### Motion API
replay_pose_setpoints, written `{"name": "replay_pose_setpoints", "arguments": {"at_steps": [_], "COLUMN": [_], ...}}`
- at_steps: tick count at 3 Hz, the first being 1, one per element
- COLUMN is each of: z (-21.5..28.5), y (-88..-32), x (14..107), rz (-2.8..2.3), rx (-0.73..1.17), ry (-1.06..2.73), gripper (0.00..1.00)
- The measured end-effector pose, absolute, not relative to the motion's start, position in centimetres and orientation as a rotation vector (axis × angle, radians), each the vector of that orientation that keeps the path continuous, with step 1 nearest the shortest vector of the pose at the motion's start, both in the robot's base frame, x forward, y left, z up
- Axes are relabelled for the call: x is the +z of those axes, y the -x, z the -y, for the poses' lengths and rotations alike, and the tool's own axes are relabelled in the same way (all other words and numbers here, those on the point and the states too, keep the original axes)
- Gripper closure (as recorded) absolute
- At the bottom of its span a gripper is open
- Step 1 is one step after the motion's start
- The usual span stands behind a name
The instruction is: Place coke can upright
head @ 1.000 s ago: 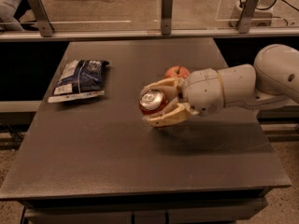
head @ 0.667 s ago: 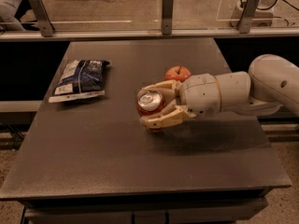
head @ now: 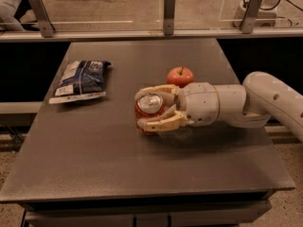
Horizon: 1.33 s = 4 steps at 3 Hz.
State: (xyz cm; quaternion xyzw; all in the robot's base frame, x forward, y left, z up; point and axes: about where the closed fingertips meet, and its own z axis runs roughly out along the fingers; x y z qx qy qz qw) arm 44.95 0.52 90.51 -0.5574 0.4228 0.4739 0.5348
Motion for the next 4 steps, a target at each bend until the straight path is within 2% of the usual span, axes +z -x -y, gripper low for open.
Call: {"name": "replay_pose_setpoints", "arguments": {"at_steps": [1, 4], "z": [-0.7, -0.9], "y": [-44.9, -44.5], "x": [90.6, 89.0], "rz": [-1.003, -1.008], "rx": [1.132, 1.188], "ry": [1.330, 1.287], "gripper": [0.82, 0.12]}}
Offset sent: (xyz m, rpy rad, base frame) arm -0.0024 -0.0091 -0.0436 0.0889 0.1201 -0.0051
